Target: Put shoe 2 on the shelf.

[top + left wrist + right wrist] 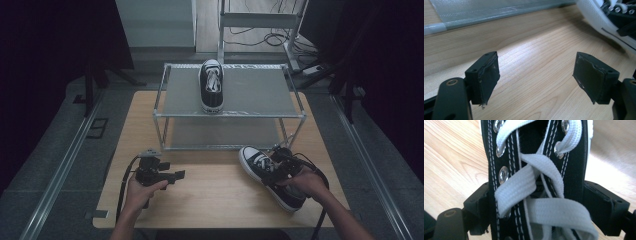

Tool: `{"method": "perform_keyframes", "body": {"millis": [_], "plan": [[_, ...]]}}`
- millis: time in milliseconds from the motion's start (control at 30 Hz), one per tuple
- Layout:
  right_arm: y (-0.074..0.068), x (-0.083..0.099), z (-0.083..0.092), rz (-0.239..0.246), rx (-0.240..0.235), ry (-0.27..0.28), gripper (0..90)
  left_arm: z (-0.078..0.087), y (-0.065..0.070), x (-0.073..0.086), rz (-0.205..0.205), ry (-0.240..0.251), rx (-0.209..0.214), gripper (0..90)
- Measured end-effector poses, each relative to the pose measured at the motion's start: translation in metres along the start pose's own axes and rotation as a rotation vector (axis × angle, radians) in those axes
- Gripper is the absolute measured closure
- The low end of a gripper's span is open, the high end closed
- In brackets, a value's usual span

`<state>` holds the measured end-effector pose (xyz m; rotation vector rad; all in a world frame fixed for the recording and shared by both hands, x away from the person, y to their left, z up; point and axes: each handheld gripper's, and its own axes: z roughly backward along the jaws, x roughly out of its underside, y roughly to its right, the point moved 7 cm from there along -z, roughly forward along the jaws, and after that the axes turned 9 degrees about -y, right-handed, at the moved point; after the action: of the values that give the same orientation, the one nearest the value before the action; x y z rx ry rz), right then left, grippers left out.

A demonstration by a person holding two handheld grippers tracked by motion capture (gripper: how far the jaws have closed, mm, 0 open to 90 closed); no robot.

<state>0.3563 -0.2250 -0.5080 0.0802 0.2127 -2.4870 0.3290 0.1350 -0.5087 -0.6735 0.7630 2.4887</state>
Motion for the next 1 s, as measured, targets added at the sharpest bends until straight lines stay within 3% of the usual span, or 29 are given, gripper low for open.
{"method": "perform_keyframes", "body": {"millis": [433,767,1000], "plan": [[-0.029,-0.007,0.060,0.064,-0.003,0.092,16.4,0.002,-0.001,-0.001,0.012,0.011,0.005,20.9],[-0.051,-0.025,0.105,0.093,-0.009,0.163,16.4,0.003,-0.002,-0.001,0.020,0.015,0.007,20.9],[-0.057,-0.040,0.129,0.098,-0.013,0.195,16.4,0.003,-0.004,-0.001,0.019,0.011,0.011,20.9]]}}
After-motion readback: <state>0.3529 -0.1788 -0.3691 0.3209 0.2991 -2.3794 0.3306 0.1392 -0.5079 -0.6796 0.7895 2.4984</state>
